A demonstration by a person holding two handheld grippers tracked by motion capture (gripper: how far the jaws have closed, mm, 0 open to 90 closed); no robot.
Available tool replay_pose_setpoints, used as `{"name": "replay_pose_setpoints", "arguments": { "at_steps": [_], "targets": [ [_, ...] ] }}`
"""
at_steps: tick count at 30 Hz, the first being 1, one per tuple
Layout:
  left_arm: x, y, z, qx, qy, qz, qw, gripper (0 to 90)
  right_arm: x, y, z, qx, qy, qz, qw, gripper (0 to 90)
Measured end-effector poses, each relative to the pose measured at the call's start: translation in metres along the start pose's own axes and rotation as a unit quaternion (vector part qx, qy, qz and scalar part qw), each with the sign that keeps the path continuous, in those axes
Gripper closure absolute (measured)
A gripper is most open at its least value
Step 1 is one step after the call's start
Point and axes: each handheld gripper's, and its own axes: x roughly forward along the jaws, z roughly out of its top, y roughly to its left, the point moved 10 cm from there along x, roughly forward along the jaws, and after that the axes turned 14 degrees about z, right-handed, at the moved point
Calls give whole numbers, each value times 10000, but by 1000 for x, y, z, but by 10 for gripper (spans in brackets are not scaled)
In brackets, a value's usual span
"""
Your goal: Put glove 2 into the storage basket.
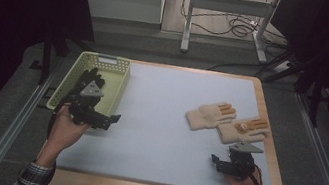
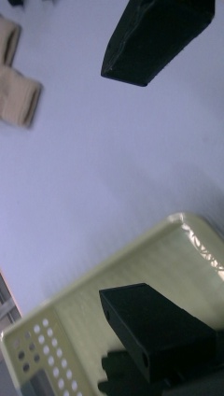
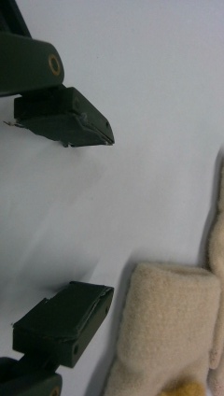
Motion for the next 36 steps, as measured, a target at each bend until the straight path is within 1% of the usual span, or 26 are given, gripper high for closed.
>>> {"name": "replay_pose_setpoints", "arguments": {
  "at_steps": [2,3,4,5,6,7,9,11,12,14,15,16,19,20,21,22,24,26,27,28,29,30,31,33,36],
  "targets": [
    [1,-12,-3,39,-65,-80,9999,0,0,0,0,-7,4,0,10000,220],
    [1,-12,-3,39,-65,-80,9999,0,0,0,0,-10,5,0,10000,220],
    [2,-19,-5,57,-105,-146,9998,0,0,0,0,-10,5,0,10000,220],
    [4,-30,-9,60,-150,-241,9996,0,0,0,0,-10,5,0,10000,220],
    [6,-37,-11,89,-168,-291,9994,0,0,0,0,-11,5,0,10000,220],
    [6,-37,-11,89,-168,-291,9994,0,0,0,0,-12,4,-1,10000,220],
    [12,-56,-20,206,-205,-393,9988,1,0,0,0,-13,4,-1,10000,220],
    [17,-69,-27,305,-210,-462,9982,0,0,0,0,-13,4,0,10000,220],
    [17,-69,-27,305,-210,-462,9982,0,0,0,0,-13,4,0,10000,220],
    [22,-80,-35,397,-199,-495,9978,0,0,0,0,-14,4,0,10000,220],
    [28,-89,-42,445,-170,-528,9975,0,0,0,0,-14,3,-1,10000,220],
    [28,-89,-42,445,-170,-528,9975,0,0,0,0,-14,3,-1,10000,220],
    [37,-98,-54,462,-86,-547,9974,0,0,0,0,-15,4,-2,10000,220],
    [42,-99,-61,448,-44,-531,9976,0,0,0,0,-14,4,-3,10000,221],
    [42,-99,-61,448,-44,-531,9976,0,0,0,0,-14,4,-3,10000,221],
    [48,-98,-70,396,43,-507,9979,0,0,0,0,-14,4,-1,10000,220],
    [52,-97,-77,345,109,-470,9982,0,0,0,0,-17,4,-1,10000,220],
    [59,-91,-86,377,252,-328,9984,0,0,0,0,-18,3,1,10000,220],
    [59,-91,-86,377,252,-328,9984,0,0,0,0,-18,2,3,10000,220],
    [63,-86,-93,370,345,-192,9985,0,0,0,0,-20,2,2,10000,221],
    [63,-86,-93,370,345,-192,9985,0,0,0,0,-20,3,3,10000,221],
    [67,-83,-98,259,433,-230,9985,0,0,0,0,-19,2,4,10000,220],
    [67,-81,-98,160,452,-234,9986,1,0,0,0,-17,2,5,10000,220],
    [69,-80,-99,58,577,-298,9979,5,0,0,0,-18,2,4,10000,220],
    [69,-80,-99,43,562,-298,9980,0,0,0,0,-20,2,3,10000,220]
  ]
}}
